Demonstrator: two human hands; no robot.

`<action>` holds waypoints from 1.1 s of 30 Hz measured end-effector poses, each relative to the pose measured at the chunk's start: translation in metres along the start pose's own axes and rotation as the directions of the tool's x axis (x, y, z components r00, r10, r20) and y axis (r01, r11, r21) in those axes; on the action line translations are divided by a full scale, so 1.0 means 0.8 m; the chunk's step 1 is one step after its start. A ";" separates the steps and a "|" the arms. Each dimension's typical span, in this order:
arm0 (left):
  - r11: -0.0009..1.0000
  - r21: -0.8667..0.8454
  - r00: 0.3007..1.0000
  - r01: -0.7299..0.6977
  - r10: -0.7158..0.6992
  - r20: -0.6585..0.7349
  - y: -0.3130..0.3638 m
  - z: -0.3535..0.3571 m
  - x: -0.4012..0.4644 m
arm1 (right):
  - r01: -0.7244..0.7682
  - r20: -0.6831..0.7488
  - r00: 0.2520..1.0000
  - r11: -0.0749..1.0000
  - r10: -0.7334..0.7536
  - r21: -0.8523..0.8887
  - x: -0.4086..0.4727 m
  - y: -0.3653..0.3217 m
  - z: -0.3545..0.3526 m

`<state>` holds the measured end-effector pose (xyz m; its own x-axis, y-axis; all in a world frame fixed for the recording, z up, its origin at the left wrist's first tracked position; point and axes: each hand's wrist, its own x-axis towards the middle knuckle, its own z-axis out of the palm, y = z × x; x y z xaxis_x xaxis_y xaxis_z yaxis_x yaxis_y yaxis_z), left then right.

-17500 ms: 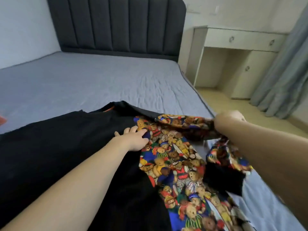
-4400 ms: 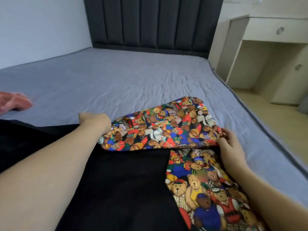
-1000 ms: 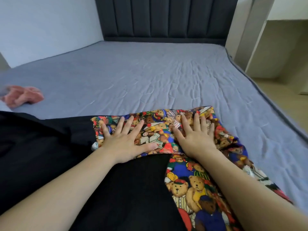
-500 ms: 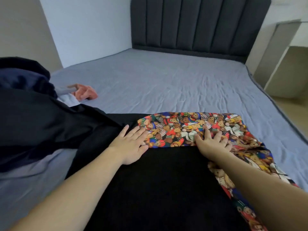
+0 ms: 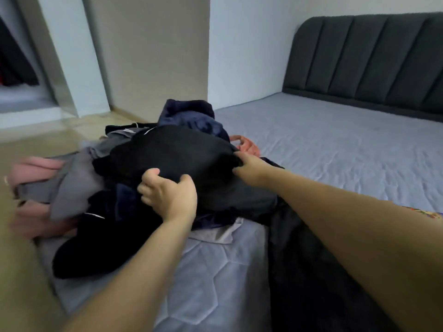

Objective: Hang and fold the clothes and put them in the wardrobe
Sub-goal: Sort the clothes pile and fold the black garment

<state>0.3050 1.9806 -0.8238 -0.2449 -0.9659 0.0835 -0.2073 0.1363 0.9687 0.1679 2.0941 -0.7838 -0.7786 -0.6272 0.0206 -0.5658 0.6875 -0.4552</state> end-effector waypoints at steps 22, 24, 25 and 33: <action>0.679 -0.674 0.947 0.290 -0.306 0.100 0.012 0.000 -0.041 | 0.017 0.079 0.996 0.952 -0.043 0.305 0.035 -0.145 -0.080; 0.802 -0.584 0.990 0.120 -0.057 0.126 0.028 0.009 -0.060 | -0.027 0.019 1.000 0.907 0.021 0.420 0.013 -0.112 -0.121; 0.830 -0.558 0.988 0.007 0.079 0.130 0.039 0.014 -0.074 | -0.053 -0.011 0.998 0.879 0.066 0.475 -0.001 -0.091 -0.145; 0.595 -0.288 0.510 -0.750 0.798 0.321 0.144 0.146 -0.297 | -0.195 -0.095 0.842 0.463 0.531 0.864 -0.192 0.196 -0.311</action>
<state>0.2285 2.2517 -0.7592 -0.5942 -0.3137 0.7406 0.3334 0.7419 0.5817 0.1318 2.3892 -0.6370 -0.9818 -0.1281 -0.1400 0.1242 0.1245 -0.9844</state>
